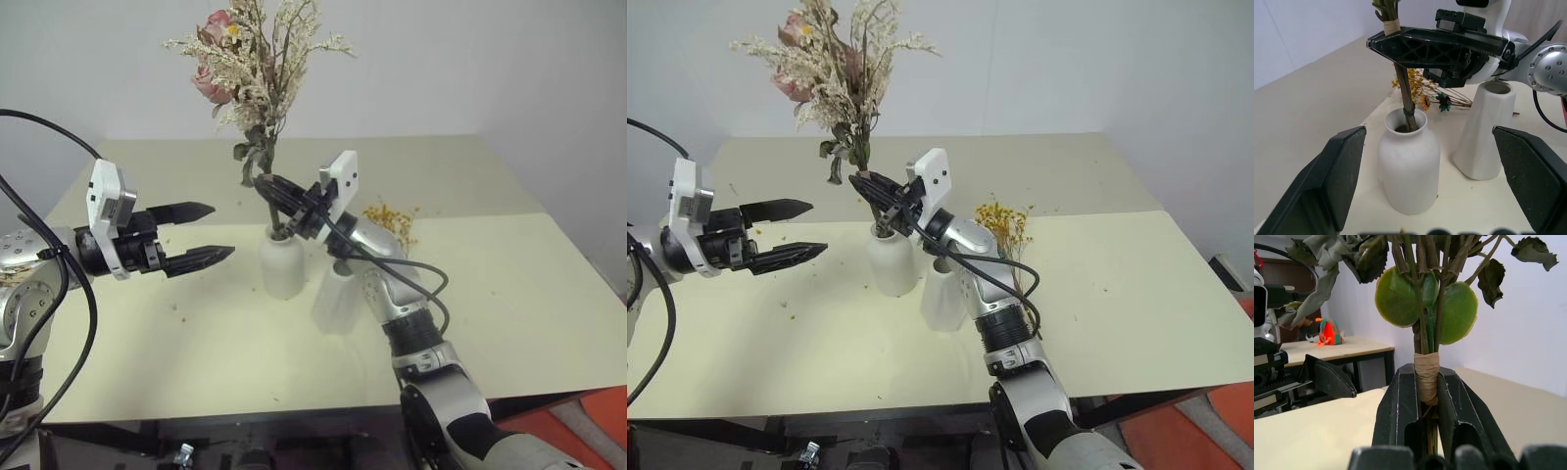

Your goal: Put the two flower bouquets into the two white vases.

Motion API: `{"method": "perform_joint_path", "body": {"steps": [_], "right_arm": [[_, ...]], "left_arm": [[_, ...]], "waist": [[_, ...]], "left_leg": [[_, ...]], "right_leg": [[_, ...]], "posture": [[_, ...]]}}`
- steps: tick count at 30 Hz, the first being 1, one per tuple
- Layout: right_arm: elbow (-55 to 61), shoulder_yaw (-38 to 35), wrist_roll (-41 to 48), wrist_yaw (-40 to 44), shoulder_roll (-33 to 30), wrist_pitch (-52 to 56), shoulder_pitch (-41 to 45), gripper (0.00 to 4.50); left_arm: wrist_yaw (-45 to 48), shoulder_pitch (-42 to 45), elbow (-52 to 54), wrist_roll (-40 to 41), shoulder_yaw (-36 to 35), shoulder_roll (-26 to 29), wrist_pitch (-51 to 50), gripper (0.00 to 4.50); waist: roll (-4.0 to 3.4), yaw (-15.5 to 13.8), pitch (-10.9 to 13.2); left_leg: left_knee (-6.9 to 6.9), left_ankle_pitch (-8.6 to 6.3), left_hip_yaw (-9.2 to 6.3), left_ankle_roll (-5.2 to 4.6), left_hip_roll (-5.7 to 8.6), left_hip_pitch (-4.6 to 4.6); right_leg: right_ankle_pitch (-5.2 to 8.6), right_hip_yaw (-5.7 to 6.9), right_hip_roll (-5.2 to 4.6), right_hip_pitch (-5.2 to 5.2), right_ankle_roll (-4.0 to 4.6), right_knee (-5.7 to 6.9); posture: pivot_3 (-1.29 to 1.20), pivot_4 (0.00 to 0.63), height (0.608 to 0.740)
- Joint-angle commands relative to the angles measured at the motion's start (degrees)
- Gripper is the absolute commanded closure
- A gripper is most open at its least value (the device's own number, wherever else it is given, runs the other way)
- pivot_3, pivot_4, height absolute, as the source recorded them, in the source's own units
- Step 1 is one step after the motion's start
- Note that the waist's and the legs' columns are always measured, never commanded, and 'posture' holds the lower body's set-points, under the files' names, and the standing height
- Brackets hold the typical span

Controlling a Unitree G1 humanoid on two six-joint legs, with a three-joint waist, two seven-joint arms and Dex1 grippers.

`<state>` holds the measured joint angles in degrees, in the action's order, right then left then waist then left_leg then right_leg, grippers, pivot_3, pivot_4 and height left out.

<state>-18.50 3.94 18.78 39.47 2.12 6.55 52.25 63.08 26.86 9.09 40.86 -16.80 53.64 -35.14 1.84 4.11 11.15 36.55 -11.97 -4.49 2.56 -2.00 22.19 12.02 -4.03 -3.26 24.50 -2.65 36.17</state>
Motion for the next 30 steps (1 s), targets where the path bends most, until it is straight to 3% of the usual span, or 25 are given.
{"method": "perform_joint_path", "body": {"steps": [1,30], "right_arm": [[1.4,-0.3,1.1,0.9,-0.4,1.4,3.0,4.27],[-5.5,1.6,-2.2,4.6,-1.2,2.1,6.0,4.27]], "left_arm": [[-0.5,0.1,1.5,0.9,-1.7,0.0,0.6,0.0],[-3.3,-2.9,4.7,1.6,-3.4,-1.0,0.4,0.0]], "waist": [[-0.01,0.0,0.0],[-0.01,0.1,0.0]], "left_leg": [[0.0,0.0,0.0,0.0,0.0,0.01],[-0.01,0.0,0.01,0.0,0.0,0.1]], "right_leg": [[0.0,0.0,0.0,0.01,0.0,0.0],[-0.02,0.0,0.01,0.14,0.03,0.01]], "posture": [[0.0,0.15,0.74],[0.0,0.15,0.74]]}}
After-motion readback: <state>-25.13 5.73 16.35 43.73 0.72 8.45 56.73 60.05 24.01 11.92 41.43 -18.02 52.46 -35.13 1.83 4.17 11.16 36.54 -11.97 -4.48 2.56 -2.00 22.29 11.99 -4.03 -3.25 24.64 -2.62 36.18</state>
